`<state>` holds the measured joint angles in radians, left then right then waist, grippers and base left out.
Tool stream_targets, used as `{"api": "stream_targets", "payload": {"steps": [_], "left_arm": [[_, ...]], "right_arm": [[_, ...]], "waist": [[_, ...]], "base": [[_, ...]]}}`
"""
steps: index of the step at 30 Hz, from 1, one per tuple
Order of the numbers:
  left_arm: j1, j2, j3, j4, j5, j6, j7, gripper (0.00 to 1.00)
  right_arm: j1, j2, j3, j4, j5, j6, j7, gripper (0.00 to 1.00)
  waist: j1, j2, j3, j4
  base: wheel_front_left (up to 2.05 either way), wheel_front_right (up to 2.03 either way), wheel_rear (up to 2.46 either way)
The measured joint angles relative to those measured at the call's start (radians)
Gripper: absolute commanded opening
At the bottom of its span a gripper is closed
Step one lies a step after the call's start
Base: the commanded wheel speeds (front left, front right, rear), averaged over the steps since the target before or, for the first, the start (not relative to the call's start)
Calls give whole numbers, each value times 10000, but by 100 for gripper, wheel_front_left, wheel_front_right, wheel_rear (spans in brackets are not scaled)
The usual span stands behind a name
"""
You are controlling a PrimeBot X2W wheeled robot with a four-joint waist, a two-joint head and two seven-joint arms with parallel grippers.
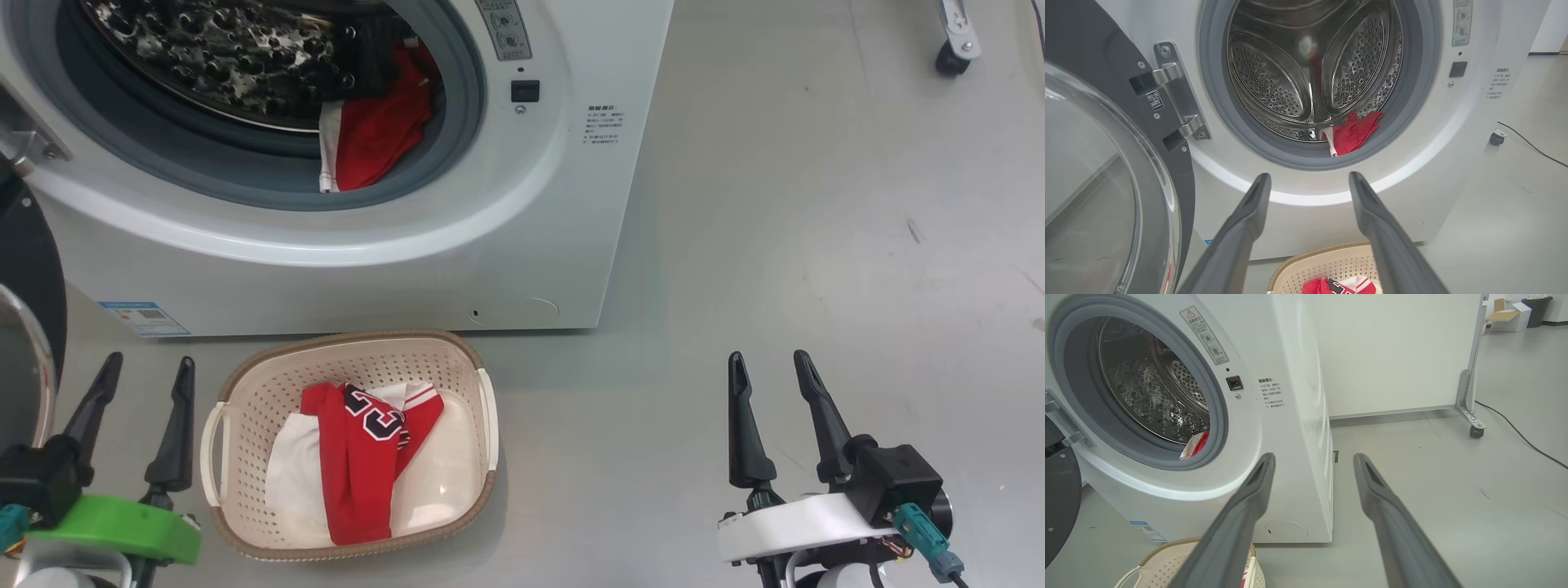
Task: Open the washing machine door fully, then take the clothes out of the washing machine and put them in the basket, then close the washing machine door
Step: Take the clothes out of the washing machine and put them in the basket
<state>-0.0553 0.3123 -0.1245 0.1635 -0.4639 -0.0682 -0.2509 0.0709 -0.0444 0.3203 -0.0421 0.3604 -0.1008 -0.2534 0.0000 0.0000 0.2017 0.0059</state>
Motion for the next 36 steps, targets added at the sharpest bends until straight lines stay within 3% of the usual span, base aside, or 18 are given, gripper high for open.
{"api": "stream_targets", "payload": {"steps": [19,23,30,36], "left_arm": [[-1439,1528,531,-851,-261,-397,341,100],[-1813,1837,589,-763,-525,-426,848,100],[-2695,1891,736,-123,-1505,-431,2092,100],[-3684,2380,959,447,-1952,-439,3137,100]], "right_arm": [[-486,-8,1028,-698,-19,-176,0,100],[-573,-6,1210,-817,29,-180,0,100],[-630,-6,1538,-922,94,-249,0,100],[-672,-2,1710,-1085,176,-249,0,100]], "waist": [[0,0,1871,-1432],[0,0,2187,-1858],[0,0,2687,-2550],[0,0,3121,-3126]], "base": [[0,0,0],[0,0,0],[0,0,0],[0,0,0]]}}
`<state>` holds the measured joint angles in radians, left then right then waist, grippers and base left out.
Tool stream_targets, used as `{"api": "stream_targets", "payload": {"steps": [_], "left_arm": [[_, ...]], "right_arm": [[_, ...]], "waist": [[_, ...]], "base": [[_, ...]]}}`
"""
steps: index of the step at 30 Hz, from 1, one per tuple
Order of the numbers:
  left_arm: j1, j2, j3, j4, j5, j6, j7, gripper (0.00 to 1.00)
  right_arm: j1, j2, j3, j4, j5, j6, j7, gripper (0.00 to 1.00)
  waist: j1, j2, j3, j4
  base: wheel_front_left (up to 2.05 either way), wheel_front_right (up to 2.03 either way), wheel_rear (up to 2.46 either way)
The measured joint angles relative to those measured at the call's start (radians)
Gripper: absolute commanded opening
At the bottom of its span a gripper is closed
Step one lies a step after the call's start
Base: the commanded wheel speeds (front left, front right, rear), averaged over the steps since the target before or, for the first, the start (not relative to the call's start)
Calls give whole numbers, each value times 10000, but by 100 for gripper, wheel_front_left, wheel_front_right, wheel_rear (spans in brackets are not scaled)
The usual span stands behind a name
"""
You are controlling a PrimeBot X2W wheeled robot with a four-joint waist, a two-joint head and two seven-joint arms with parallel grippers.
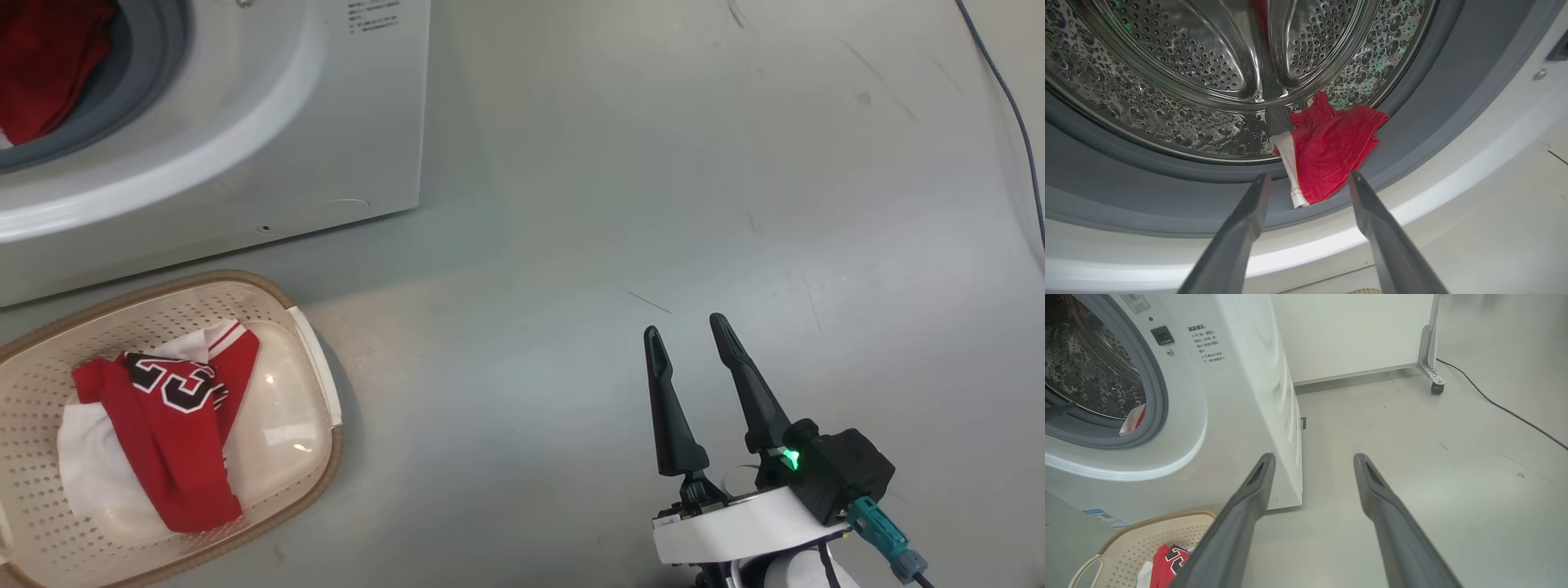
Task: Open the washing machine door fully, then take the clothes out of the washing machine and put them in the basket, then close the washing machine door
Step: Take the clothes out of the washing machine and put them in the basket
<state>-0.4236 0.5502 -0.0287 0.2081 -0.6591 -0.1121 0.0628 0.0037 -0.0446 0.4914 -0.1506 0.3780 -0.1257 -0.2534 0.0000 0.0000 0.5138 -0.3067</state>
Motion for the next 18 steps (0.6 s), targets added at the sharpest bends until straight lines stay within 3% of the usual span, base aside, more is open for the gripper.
{"api": "stream_targets", "payload": {"steps": [18], "left_arm": [[-2075,794,274,1532,-435,144,1941,100]], "right_arm": [[-160,12,4,-349,94,0,0,100]], "waist": [[0,0,908,-748]], "base": [[0,0,0]]}}
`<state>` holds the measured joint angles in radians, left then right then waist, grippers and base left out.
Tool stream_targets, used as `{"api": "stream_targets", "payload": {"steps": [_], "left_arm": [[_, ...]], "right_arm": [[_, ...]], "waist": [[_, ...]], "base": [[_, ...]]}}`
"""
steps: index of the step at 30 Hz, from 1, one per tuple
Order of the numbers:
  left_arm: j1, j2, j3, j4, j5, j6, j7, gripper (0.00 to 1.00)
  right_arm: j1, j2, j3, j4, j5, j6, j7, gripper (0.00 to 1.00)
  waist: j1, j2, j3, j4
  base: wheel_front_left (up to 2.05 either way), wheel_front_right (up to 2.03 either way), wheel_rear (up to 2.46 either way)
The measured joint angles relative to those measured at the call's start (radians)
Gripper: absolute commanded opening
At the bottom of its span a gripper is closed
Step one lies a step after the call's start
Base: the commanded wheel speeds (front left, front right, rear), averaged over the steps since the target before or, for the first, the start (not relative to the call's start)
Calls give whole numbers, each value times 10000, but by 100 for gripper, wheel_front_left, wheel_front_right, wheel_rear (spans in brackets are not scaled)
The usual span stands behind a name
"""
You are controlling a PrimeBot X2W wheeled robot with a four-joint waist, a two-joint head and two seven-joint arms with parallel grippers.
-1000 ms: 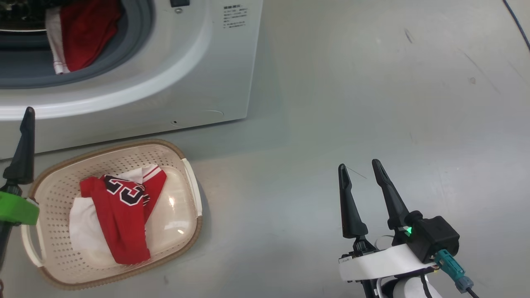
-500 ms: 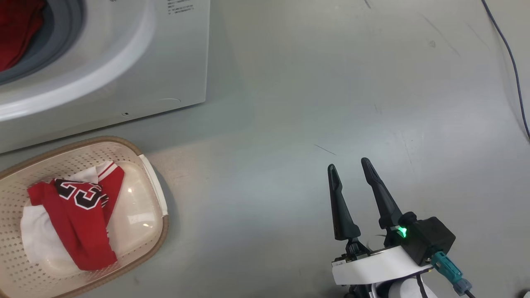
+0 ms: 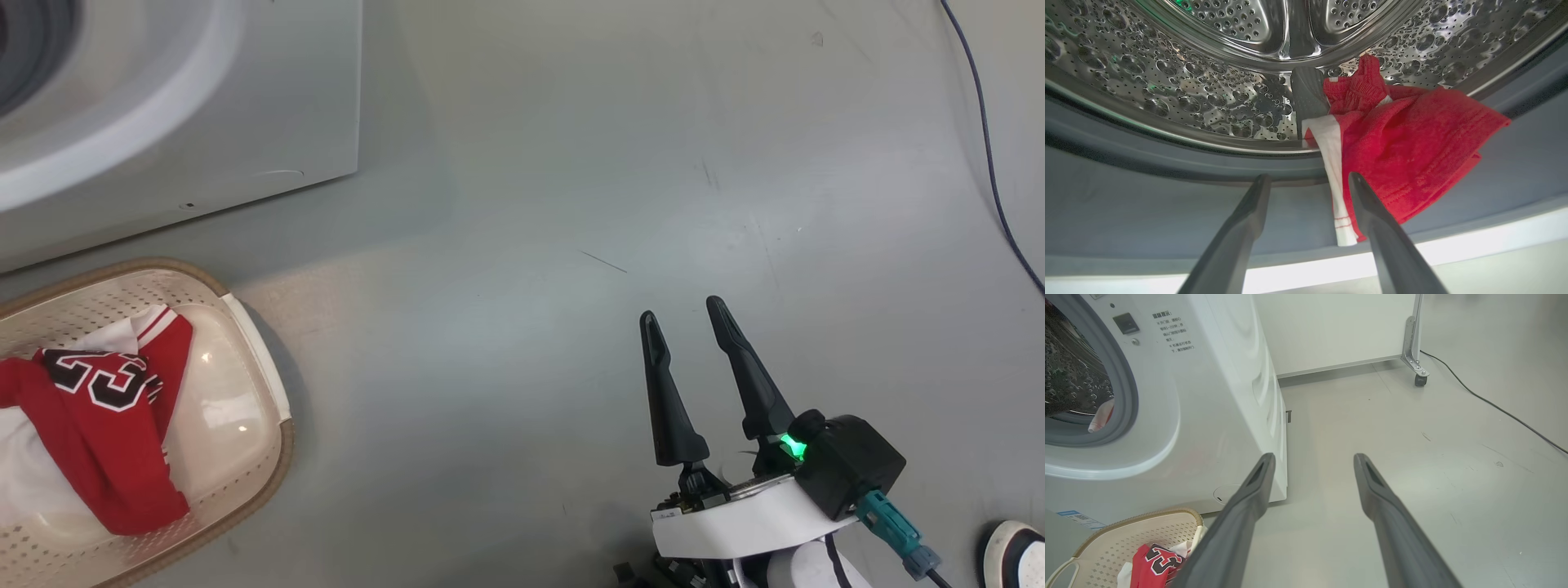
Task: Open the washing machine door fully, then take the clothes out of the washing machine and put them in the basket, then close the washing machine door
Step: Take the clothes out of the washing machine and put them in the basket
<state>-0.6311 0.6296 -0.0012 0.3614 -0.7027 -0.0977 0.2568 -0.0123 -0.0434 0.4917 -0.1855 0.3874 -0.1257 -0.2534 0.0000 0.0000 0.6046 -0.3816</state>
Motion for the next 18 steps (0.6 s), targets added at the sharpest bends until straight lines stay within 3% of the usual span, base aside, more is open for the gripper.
{"api": "stream_targets", "payload": {"steps": [18], "left_arm": [[-1391,194,-384,1049,115,61,940,100]], "right_arm": [[-171,17,368,-63,84,0,0,100]], "waist": [[1,0,472,-459]], "base": [[0,0,0]]}}
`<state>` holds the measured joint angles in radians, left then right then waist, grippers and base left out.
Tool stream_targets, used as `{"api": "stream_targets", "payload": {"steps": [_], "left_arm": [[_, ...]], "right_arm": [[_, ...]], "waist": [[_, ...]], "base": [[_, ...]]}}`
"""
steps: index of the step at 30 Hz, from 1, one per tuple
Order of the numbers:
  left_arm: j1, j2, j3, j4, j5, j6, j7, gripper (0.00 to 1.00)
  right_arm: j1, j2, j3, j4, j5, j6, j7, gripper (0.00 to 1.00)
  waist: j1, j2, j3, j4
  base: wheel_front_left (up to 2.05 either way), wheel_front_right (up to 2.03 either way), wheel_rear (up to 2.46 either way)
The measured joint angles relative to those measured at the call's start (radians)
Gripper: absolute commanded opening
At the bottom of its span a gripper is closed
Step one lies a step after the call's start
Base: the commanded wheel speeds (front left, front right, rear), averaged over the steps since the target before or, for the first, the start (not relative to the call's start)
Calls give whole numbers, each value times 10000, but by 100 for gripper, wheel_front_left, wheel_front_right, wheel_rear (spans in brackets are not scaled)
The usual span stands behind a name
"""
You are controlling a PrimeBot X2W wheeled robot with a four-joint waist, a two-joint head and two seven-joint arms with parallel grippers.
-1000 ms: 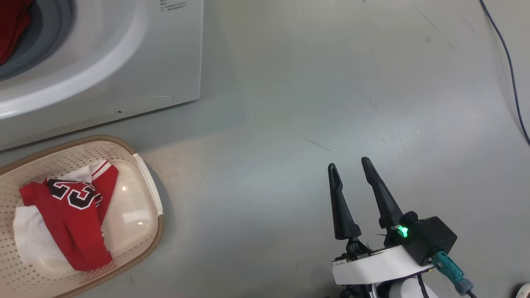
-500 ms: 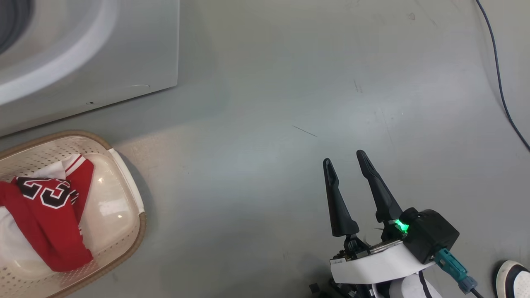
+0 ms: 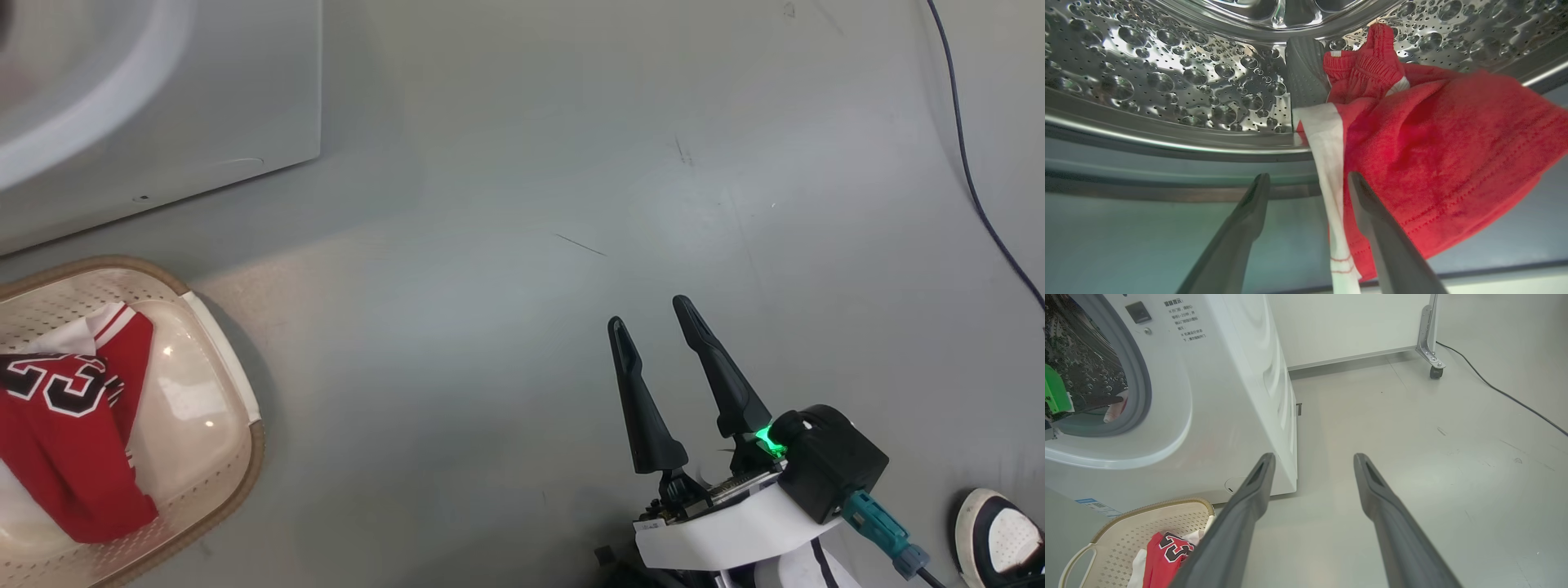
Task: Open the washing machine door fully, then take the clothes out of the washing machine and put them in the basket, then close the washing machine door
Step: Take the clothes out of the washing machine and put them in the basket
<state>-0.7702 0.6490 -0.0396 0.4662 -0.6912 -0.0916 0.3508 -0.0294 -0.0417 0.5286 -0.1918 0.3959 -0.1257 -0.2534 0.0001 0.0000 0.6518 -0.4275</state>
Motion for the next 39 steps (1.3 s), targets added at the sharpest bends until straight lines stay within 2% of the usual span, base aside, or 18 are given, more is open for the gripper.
{"api": "stream_targets", "payload": {"steps": [7,18,19,20,21,27,39], "left_arm": [[-313,186,-75,397,153,69,190,100],[-776,88,-359,663,169,56,257,100],[-820,75,-385,681,171,31,257,59],[-861,58,-420,688,171,17,257,25],[-898,33,-454,694,178,-12,251,0],[-1028,-56,-608,767,244,-86,50,0],[-1073,-604,-1080,1068,456,-272,-1258,0]], "right_arm": [[-16,2,25,-38,17,0,0,100],[-14,10,-6,-90,102,0,0,100],[-14,10,-12,-96,102,0,0,100],[-14,12,-17,-100,102,0,0,100],[-14,12,-17,-102,100,0,0,100],[-14,12,-67,-113,102,0,0,100],[-111,12,-589,-2,94,0,0,100]], "waist": [[0,0,154,-226],[0,0,242,-383],[-1,0,246,-388],[-1,0,249,-392],[-1,0,252,-395],[-1,0,247,-379],[-1,0,-228,-4]], "base": [[0,0,0],[0,0,0],[0,0,0],[0,0,0],[0,0,0],[0,0,0],[0,0,0]]}}
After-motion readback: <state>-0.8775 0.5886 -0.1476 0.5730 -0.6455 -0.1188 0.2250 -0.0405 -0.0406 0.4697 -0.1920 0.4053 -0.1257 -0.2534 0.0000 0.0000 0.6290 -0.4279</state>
